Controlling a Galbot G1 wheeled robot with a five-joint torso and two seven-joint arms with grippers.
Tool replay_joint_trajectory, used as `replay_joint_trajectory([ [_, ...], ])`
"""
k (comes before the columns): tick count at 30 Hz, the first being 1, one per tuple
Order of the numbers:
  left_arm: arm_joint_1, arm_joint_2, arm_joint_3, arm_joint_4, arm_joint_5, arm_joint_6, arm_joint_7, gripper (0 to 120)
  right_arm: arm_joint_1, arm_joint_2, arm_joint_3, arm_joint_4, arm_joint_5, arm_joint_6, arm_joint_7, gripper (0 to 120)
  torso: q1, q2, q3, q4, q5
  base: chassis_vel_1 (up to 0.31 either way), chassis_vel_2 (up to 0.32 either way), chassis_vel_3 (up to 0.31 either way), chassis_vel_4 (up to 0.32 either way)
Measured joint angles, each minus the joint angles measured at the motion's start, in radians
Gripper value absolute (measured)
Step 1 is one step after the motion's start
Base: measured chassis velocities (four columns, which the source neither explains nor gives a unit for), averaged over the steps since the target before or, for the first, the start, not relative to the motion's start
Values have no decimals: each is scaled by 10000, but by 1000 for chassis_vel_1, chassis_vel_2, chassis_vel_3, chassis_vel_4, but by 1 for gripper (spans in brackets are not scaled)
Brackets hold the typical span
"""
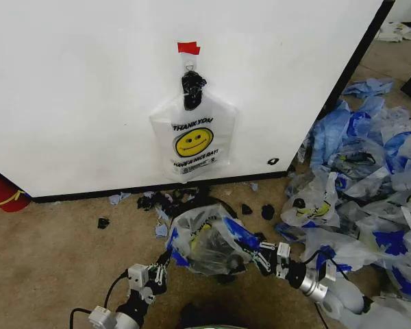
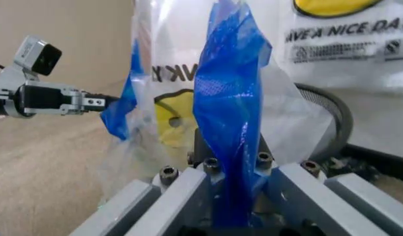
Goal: Pick up the garbage bag from the wall and place it over the trash bin.
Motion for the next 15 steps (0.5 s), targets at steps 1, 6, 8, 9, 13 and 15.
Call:
replay_joint_trajectory([
  [1, -12, -21, 26, 78, 35, -28, 12, 0, -10, 12, 3, -54, 0, 28, 24, 0, 0, 0, 0, 0, 0, 0, 0, 0, 0],
  [6, -37, -53, 90, 223, 73, -62, 29, 0, -28, 9, 51, -160, 4, 61, 111, 0, 0, 0, 0, 1, 1, 0, 0, 0, 0],
  [8, -109, -82, 114, 290, 73, -65, 30, 0, -10, 7, 62, -206, 10, 62, 157, 0, 0, 0, 0, 1, 1, 0, 0, 0, 0],
  [9, -122, -88, 119, 302, 73, -65, 31, 0, 0, 9, 65, -225, 11, 62, 166, 0, 0, 0, 0, 1, 0, 0, 0, 0, 0],
  [13, -257, -144, 205, 458, 65, -82, 36, 0, 51, 57, 82, -389, -30, 64, 316, 0, 0, 0, 0, 1, 0, 0, 0, 0, 0],
  [15, -329, -165, 231, 547, 58, -108, 38, 0, 85, 88, 78, -509, -52, 64, 357, 0, 0, 0, 0, 1, 0, 0, 0, 0, 0],
])
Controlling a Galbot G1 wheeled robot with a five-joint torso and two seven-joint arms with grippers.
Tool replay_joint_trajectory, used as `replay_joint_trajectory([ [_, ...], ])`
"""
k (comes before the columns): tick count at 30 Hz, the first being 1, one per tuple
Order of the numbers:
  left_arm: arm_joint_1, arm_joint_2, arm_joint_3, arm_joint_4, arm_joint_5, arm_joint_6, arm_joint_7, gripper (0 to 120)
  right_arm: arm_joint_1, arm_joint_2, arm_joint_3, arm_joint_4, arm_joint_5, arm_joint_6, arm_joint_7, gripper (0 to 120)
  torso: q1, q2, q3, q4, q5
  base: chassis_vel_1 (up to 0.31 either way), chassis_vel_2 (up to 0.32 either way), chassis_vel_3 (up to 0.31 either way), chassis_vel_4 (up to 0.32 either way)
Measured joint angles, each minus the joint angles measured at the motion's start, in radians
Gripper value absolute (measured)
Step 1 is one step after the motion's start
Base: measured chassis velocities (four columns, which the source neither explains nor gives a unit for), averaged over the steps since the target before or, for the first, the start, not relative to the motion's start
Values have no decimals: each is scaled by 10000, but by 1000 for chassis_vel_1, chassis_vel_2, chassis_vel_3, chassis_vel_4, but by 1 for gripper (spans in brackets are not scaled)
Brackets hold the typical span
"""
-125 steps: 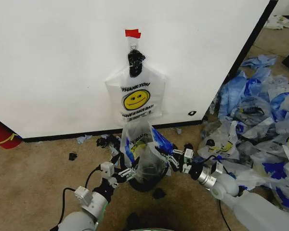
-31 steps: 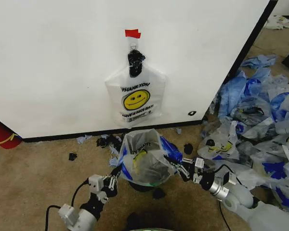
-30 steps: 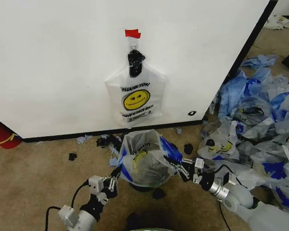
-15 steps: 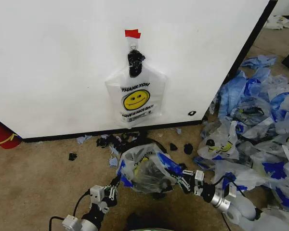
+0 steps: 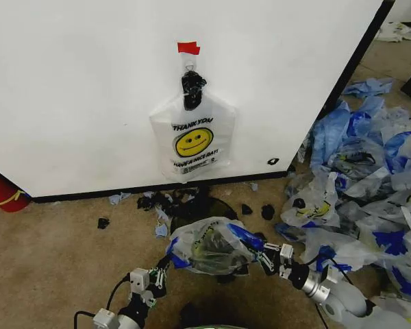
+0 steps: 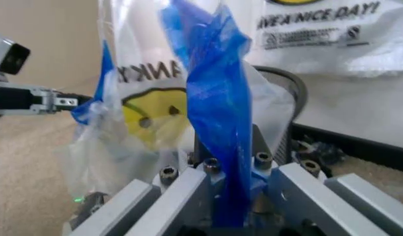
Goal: Pick up the garbage bag from the wall and place it over the trash bin.
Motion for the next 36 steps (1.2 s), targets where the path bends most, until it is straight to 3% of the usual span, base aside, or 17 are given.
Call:
replay_joint_trajectory([
  [36, -816, -415, 570, 1264, 172, -271, -98, 0, 937, 416, -315, -1234, 26, -11, 418, 0, 0, 0, 0, 0, 1, 0, 0, 0, 0],
])
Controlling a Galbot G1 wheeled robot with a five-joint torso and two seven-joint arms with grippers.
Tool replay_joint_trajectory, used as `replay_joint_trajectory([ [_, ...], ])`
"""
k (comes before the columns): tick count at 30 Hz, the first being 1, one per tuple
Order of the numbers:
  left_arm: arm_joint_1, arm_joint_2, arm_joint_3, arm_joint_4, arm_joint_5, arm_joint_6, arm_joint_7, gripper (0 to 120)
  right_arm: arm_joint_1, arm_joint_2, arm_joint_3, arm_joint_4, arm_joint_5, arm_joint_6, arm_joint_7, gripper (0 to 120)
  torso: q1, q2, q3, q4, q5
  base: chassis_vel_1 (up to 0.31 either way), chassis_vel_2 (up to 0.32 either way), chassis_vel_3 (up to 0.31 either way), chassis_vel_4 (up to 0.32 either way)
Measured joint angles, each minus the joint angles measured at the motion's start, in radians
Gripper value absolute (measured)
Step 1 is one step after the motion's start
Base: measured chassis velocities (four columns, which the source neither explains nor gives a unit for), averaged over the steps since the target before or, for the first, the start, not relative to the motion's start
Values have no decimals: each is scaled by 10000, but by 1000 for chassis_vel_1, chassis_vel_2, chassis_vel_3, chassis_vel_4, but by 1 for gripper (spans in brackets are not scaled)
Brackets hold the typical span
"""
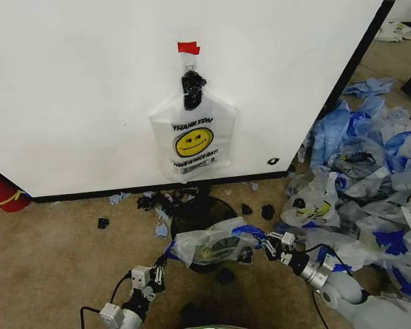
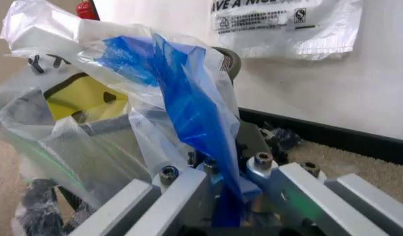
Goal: Pick up the garbage bag from the wall and place it over the trash bin.
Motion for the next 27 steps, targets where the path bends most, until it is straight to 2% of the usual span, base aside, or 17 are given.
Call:
replay_joint_trajectory([
  [27, -882, -319, 529, 655, -7, 111, -324, 0, 503, 611, -250, -703, -261, 8, -73, 0, 0, 0, 0, 0, -1, 0, 0, 0, 0],
])
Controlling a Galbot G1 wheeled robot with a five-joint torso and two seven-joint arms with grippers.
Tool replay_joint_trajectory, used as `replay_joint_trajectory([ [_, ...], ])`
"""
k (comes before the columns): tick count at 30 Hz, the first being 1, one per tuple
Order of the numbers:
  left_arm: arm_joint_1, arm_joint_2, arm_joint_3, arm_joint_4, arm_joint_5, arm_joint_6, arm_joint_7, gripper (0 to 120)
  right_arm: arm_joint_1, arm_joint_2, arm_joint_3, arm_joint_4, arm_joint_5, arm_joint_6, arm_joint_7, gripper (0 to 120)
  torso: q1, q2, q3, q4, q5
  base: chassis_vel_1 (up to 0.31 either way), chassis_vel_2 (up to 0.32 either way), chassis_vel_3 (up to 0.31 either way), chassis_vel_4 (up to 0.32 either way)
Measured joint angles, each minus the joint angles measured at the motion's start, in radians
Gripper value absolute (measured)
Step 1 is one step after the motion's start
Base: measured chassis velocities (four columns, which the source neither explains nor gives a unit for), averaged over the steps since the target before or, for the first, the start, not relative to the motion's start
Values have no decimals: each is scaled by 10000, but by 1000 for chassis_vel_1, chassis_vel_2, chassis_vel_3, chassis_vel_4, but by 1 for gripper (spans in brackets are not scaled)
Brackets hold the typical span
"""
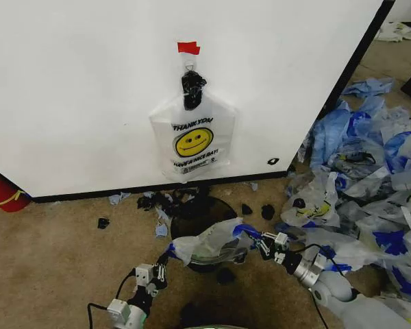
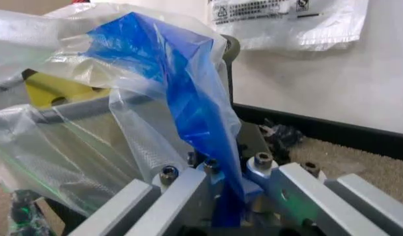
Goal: Pick up the garbage bag from the wall and place it over the trash bin.
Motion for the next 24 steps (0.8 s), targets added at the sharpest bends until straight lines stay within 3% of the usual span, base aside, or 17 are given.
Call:
replay_joint_trajectory([
  [18, -600, -178, 621, 417, -45, 37, -121, 0, 198, 158, -39, -174, -87, -7, 82, 0, 0, 0, 0, 0, -1, 0, 0, 0, 0],
  [24, -706, -170, 662, 476, -56, 30, -136, 0, 235, 246, -154, -237, -528, 131, 897, 0, 0, 0, 0, 0, -1, 0, 0, 0, 0],
])
